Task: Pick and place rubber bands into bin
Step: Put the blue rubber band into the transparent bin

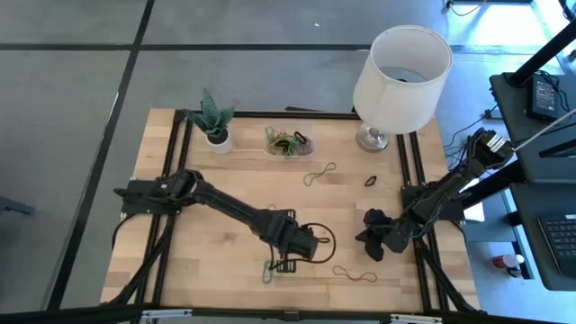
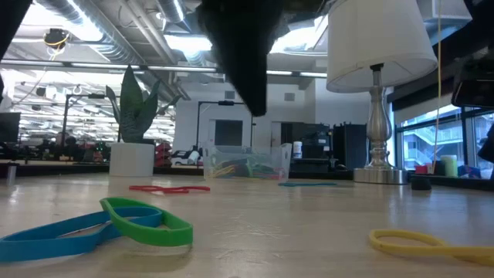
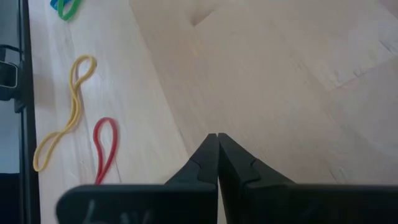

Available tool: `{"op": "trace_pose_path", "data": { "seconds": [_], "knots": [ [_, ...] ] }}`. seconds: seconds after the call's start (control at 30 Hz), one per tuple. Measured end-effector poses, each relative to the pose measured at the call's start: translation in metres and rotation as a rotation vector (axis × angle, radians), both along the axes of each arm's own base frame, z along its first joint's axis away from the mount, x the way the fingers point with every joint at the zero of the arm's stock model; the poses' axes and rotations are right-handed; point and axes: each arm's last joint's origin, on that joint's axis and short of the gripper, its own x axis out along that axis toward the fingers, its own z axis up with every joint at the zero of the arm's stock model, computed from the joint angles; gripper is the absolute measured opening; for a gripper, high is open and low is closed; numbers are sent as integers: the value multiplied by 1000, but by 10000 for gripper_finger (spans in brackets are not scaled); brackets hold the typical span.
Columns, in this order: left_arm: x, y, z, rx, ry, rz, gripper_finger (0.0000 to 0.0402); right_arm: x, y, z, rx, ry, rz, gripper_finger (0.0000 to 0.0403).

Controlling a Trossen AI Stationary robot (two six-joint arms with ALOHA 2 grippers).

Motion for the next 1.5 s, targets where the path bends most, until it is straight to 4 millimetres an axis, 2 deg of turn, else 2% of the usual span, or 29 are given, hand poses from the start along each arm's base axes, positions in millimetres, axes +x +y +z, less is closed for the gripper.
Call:
{"op": "trace_pose_path", "data": {
  "seconds": [0.13, 0.37, 0.5, 0.67, 0.8, 1.07, 1.5],
  "knots": [
    [-10, -9, -15, -71, 77, 141, 32, -3, 2, 0, -3, 5, 18, 4],
    [-27, -31, -28, -137, 129, 456, 89, -8, 8, 0, 1, 7, 54, 4],
    [-33, -33, -33, -154, 175, 568, 111, -9, 9, 0, -6, -6, 49, 4],
    [-37, -32, -42, -171, 219, 681, 117, -11, 10, 0, -12, -18, 40, 5],
    [-42, -31, -52, -186, 271, 696, 105, -12, 11, 0, -11, -19, 44, 5],
    [-42, -30, -54, -183, 277, 665, 85, -12, 11, 0, -1, -12, 24, 5],
    [-37, -34, -71, -167, 271, 625, 83, -12, 10, -1, 4, -8, 16, 5]
  ]
}}
